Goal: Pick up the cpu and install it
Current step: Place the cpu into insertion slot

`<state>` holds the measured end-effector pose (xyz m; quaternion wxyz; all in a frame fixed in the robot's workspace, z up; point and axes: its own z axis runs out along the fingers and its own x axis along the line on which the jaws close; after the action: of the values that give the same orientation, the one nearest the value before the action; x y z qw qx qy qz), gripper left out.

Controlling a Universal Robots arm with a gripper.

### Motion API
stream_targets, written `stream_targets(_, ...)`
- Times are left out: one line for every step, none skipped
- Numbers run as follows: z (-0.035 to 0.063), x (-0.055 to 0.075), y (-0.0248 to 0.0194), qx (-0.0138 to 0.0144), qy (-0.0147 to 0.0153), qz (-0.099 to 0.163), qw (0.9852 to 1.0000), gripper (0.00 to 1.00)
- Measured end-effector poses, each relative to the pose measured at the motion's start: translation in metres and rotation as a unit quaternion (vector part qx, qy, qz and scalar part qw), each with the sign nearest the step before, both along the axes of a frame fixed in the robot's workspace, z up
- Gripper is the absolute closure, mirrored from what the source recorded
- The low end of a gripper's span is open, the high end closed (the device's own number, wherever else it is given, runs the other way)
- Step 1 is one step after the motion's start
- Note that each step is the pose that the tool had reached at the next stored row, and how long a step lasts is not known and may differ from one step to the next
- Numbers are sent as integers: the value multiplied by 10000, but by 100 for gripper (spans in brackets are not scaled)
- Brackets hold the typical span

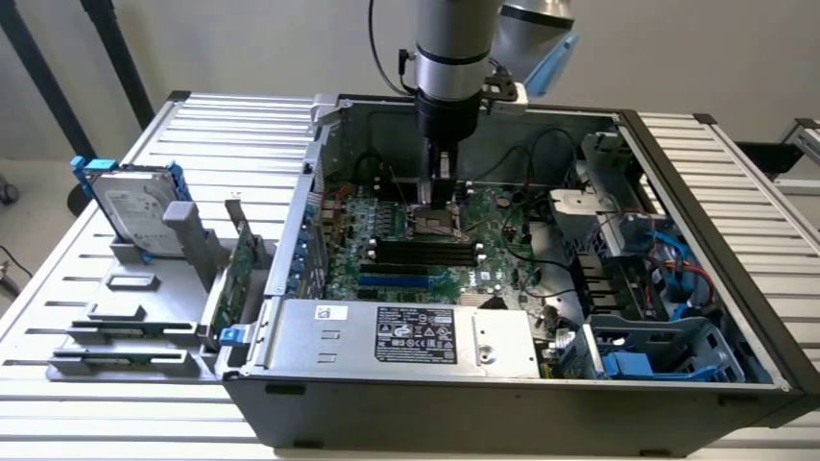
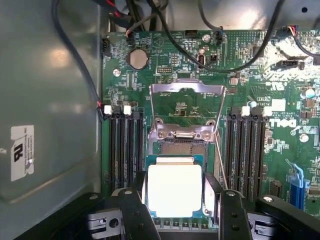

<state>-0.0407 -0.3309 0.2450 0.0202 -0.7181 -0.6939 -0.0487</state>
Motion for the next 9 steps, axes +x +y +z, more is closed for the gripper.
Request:
stream_targets(-16,0,0,0,0,-40,10000,45)
stream_targets(-34,0,0,-1,0,-61,10000,45)
stream_targets(-53,0,0,-2,0,-71,10000,45)
stream_targets(-71,0,0,-2,0,-71,10000,45)
stream_targets(-88,0,0,-2,0,-72,10000,45)
stream_targets(-104,0,0,-2,-1,-72,10000,45)
stream_targets(-117,0,0,-3,2,-73,10000,45)
stream_targets(-127,-1,0,-3,6,-73,10000,45)
stream_targets(-135,-1,0,-3,10,-73,10000,45)
